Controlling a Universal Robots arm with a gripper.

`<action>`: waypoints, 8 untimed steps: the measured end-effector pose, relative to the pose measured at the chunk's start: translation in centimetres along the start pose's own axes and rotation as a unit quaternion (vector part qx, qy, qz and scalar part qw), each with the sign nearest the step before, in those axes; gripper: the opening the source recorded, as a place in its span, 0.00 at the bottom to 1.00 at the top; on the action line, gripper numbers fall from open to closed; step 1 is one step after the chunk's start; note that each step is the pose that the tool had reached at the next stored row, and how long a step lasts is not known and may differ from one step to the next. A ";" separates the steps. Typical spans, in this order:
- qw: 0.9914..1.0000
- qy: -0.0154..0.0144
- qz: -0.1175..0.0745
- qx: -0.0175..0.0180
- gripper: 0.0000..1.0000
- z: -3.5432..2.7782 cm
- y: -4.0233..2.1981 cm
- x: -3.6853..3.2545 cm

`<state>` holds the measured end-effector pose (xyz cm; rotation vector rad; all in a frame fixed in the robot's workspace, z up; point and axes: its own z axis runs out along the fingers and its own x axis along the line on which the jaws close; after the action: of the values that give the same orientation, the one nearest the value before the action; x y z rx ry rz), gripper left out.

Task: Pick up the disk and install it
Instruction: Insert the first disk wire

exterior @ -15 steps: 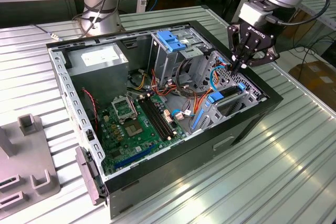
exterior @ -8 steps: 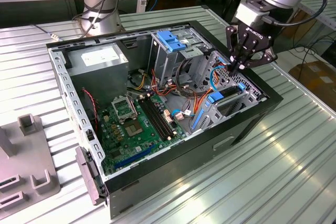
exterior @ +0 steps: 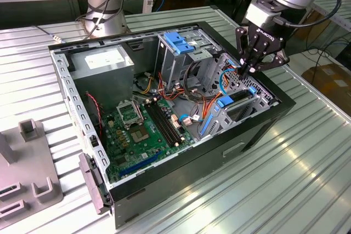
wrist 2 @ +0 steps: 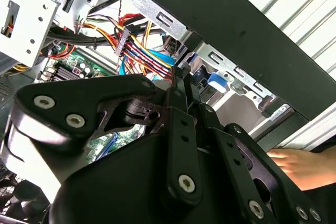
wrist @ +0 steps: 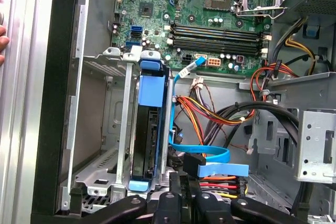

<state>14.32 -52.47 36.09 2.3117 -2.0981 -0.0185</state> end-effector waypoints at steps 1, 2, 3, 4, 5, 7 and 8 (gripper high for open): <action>1.000 0.000 0.000 0.000 0.16 0.00 0.00 0.00; 1.000 0.000 0.000 0.000 0.16 0.00 0.00 0.00; 1.000 0.000 0.000 0.000 0.16 0.00 0.01 0.00; 1.000 0.000 0.000 0.000 0.16 0.00 0.01 0.00; 1.000 0.000 0.015 0.000 0.16 0.07 0.01 0.02; 0.999 -0.001 0.035 0.000 0.16 0.47 0.59 0.32; 0.999 -0.001 0.041 0.000 0.16 1.02 1.35 1.38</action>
<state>13.09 -53.98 35.11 2.2244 -2.1909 -0.0196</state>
